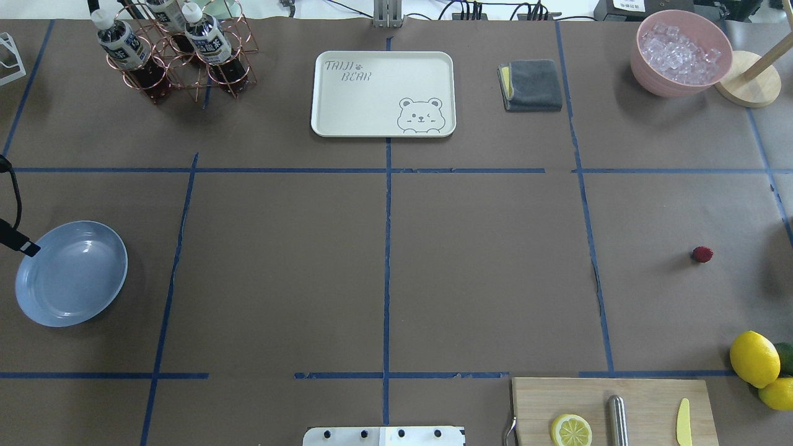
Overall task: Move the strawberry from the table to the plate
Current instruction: 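Lower the left gripper to the rim of the light blue plate and grasp it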
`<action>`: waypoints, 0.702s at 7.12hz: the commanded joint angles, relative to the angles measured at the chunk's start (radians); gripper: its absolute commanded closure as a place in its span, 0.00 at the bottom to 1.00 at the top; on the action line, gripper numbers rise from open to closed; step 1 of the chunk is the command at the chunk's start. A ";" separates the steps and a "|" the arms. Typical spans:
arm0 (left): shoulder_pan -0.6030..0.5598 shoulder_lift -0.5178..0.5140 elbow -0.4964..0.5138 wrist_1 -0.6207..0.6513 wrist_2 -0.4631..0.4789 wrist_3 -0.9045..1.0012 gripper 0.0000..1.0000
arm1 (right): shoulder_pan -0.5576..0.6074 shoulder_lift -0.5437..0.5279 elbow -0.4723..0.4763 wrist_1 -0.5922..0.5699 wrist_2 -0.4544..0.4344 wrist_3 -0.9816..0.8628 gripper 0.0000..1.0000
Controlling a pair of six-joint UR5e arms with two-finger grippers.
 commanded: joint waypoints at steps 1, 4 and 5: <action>0.028 -0.011 0.029 -0.031 0.037 -0.007 0.17 | 0.000 0.000 -0.001 0.018 0.010 0.000 0.00; 0.031 -0.011 0.028 -0.030 0.038 -0.005 1.00 | -0.002 0.000 -0.003 0.020 0.009 0.000 0.00; 0.031 -0.010 0.023 -0.030 0.038 -0.007 1.00 | -0.002 0.000 -0.003 0.020 0.009 0.000 0.00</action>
